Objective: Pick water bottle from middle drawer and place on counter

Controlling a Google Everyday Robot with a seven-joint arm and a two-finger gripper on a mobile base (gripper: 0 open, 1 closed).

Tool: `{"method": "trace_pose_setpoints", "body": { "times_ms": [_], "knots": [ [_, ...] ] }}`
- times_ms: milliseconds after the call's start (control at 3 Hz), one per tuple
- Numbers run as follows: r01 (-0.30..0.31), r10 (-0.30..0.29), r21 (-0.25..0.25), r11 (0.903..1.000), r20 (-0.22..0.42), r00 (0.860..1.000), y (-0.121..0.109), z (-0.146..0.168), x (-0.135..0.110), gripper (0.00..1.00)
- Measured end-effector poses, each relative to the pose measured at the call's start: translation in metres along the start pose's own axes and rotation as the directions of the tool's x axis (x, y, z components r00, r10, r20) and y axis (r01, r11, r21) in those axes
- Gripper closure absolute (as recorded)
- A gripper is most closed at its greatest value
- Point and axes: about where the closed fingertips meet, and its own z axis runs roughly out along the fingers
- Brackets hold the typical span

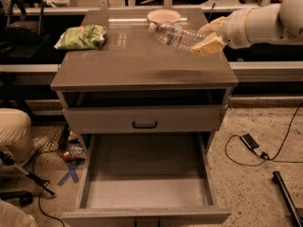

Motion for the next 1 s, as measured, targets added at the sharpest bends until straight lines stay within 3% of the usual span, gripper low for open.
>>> {"method": "trace_pose_setpoints", "body": {
  "times_ms": [667, 1000],
  "knots": [
    [-0.052, 0.048, -0.086, 0.9949, -0.050, 0.998, 0.002, 0.055, 0.007, 1.00],
    [-0.079, 0.070, -0.123, 0.9893, -0.076, 0.995, 0.004, 0.076, 0.013, 0.82]
  ]
}}
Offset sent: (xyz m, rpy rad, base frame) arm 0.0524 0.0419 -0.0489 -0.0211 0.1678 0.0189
